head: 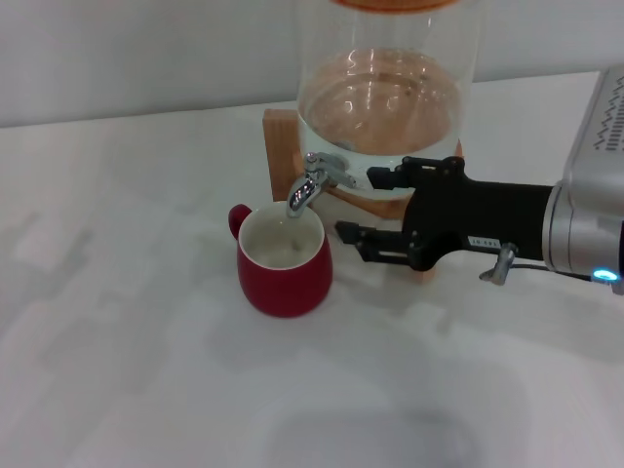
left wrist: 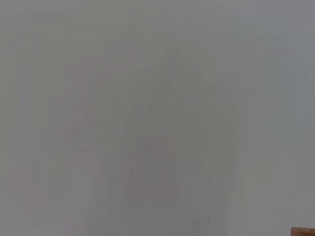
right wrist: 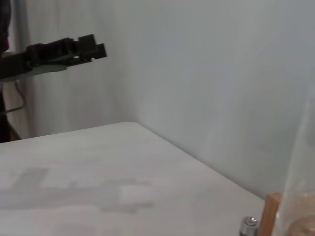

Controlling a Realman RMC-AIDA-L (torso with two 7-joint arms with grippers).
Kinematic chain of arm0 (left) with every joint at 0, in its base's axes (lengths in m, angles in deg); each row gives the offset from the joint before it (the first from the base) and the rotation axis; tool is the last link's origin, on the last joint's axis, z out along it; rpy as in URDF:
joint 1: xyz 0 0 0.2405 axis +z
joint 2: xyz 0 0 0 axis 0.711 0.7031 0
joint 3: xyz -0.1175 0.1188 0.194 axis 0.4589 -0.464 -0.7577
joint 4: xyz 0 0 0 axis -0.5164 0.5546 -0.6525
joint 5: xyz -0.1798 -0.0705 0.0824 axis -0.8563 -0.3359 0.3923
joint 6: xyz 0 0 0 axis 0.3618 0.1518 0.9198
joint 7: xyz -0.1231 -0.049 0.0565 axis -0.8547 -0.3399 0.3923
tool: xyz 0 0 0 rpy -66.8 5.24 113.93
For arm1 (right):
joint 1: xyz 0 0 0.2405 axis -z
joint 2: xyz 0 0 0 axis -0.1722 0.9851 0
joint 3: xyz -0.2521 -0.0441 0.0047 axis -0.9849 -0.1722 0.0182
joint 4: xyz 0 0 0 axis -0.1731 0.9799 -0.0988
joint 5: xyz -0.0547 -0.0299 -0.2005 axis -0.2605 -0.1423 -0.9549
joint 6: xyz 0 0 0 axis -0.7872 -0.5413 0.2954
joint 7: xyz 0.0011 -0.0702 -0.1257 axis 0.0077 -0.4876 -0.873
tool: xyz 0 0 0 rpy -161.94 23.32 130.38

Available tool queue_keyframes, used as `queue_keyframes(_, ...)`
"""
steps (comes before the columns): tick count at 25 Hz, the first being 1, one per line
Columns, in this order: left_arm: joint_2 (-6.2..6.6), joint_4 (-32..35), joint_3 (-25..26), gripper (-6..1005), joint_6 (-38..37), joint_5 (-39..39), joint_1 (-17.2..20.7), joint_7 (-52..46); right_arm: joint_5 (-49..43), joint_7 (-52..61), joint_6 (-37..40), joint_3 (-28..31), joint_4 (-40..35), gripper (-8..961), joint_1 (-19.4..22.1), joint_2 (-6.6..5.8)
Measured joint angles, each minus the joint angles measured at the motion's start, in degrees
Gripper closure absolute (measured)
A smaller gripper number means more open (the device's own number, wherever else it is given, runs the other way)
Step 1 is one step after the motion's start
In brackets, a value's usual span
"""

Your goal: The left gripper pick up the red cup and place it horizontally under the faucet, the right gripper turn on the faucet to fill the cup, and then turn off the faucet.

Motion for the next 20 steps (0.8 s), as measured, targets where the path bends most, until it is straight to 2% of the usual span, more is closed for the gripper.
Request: queue_keyframes(20, 0.00, 0.00, 0.03, 118, 0.14, 0.02, 0.44, -0.01, -0.12, 0.12, 0.41, -1.94, -1.21, 232, -2.05, 0.00)
